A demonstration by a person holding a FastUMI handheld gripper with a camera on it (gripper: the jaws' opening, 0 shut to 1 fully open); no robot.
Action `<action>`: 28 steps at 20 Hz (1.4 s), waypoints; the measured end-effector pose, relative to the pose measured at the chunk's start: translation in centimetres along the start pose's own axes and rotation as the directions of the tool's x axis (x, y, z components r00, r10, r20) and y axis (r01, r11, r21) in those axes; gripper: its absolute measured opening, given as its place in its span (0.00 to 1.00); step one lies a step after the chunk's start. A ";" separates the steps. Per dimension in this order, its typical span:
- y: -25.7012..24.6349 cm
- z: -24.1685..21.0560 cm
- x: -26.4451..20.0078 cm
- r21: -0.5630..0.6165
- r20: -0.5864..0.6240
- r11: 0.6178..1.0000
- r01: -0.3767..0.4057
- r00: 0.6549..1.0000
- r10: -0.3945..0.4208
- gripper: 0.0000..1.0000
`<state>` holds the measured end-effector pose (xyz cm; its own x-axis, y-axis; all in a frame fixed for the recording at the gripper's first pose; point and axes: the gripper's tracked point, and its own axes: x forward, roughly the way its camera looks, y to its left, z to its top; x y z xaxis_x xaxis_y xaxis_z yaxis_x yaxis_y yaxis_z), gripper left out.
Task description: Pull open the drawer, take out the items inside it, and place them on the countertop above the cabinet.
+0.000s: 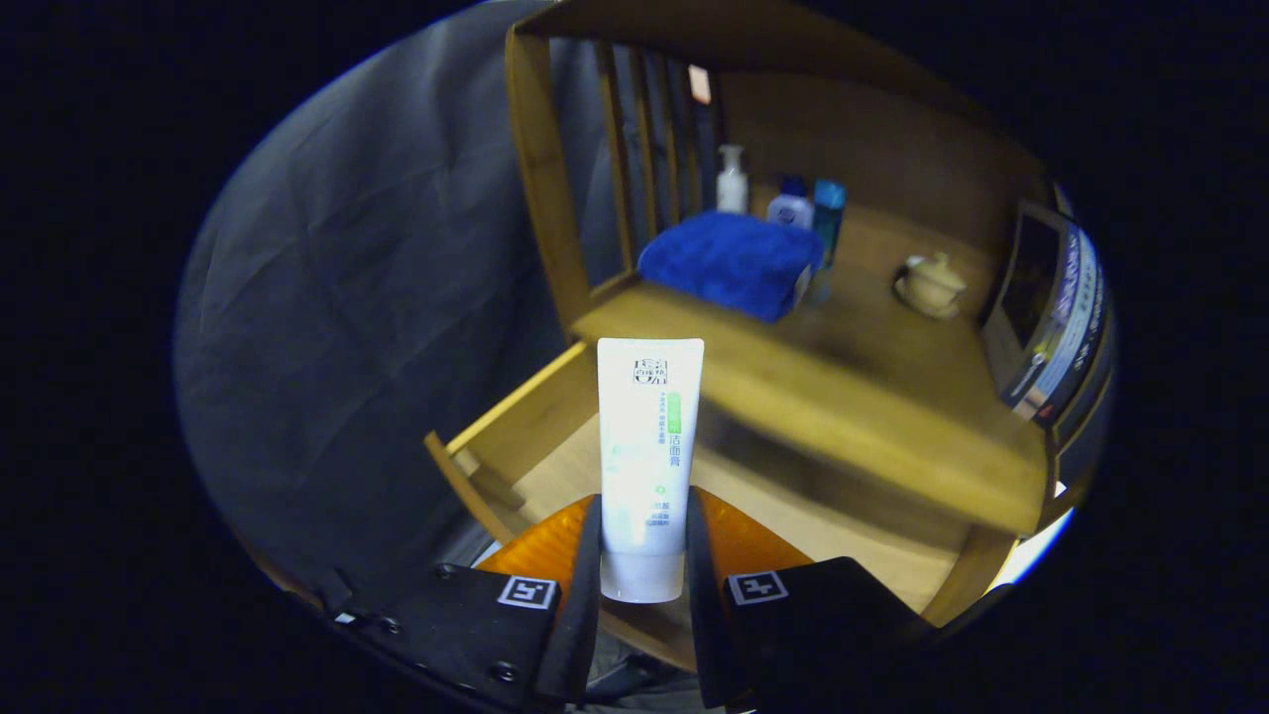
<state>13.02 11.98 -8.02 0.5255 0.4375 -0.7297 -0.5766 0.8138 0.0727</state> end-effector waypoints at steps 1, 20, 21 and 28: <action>-1.6 1.8 0.4 0.008 0.064 0.999 0.049 0.997 -0.050 0.49; -18.1 5.7 3.3 0.352 0.193 0.860 0.369 0.871 -0.452 0.79; -18.0 6.0 2.8 0.333 0.202 0.865 0.375 0.868 -0.454 0.88; -15.3 7.9 0.2 0.281 0.273 0.878 0.387 0.845 -0.459 0.99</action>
<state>26.89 2.63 -3.86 0.8800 0.1004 -0.4642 -0.1274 0.9915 -0.0271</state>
